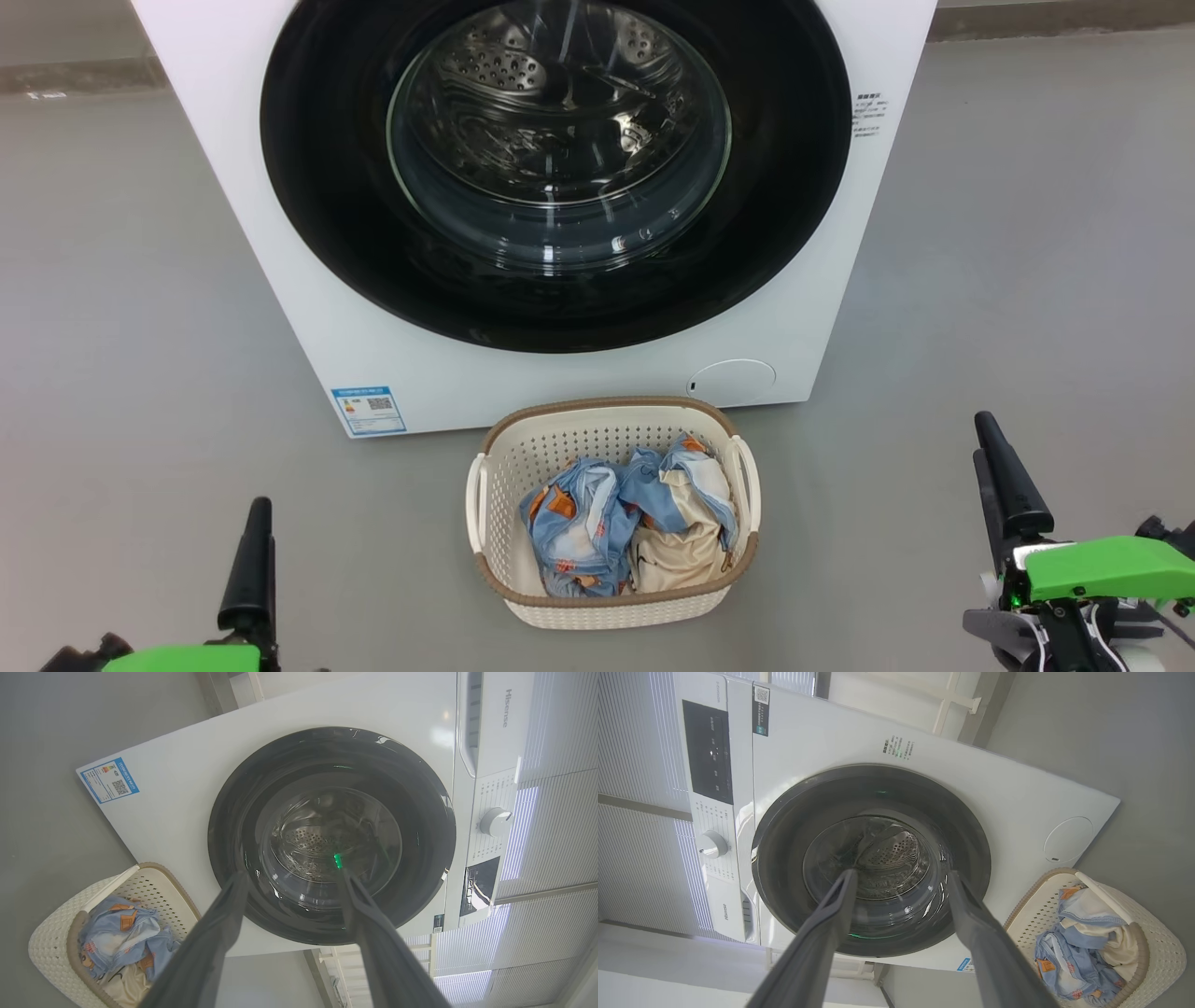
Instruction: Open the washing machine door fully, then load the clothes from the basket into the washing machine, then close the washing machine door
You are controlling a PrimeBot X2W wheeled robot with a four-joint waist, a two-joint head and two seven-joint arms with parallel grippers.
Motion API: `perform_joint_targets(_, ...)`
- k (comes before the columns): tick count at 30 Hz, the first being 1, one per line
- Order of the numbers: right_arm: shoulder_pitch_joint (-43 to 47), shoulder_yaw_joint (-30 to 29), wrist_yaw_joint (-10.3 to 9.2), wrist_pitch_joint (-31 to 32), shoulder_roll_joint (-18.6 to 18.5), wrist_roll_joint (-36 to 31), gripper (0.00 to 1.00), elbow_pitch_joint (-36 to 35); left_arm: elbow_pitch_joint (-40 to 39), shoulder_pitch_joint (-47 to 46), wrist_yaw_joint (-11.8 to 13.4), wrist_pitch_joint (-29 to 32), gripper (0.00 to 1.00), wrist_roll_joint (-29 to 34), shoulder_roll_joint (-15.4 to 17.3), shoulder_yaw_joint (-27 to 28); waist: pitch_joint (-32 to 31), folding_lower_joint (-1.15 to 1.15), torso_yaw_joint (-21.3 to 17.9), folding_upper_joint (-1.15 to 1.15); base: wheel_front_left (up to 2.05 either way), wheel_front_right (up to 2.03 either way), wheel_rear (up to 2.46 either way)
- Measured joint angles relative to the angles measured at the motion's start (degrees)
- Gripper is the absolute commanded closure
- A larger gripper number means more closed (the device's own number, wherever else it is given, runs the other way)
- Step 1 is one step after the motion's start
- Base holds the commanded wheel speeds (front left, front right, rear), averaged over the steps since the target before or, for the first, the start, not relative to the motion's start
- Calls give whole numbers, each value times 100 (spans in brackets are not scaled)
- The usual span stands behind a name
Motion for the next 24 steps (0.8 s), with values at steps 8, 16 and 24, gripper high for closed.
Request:
perform_joint_targets(8,-62,109,0,-108,-77,-486,0,-118,-52,-105,0,-144,0,495,67,-115,7,0,2,0,0,0,0)
perform_joint_targets(16,-87,257,0,-235,-189,-1168,0,-159,-43,-122,0,-272,0,1258,102,-122,16,0,-8,0,0,0,0)
perform_joint_targets(24,-199,411,0,-354,-307,-1964,0,-208,-48,-163,0,-405,0,1991,120,-118,8,0,-18,0,0,0,0)
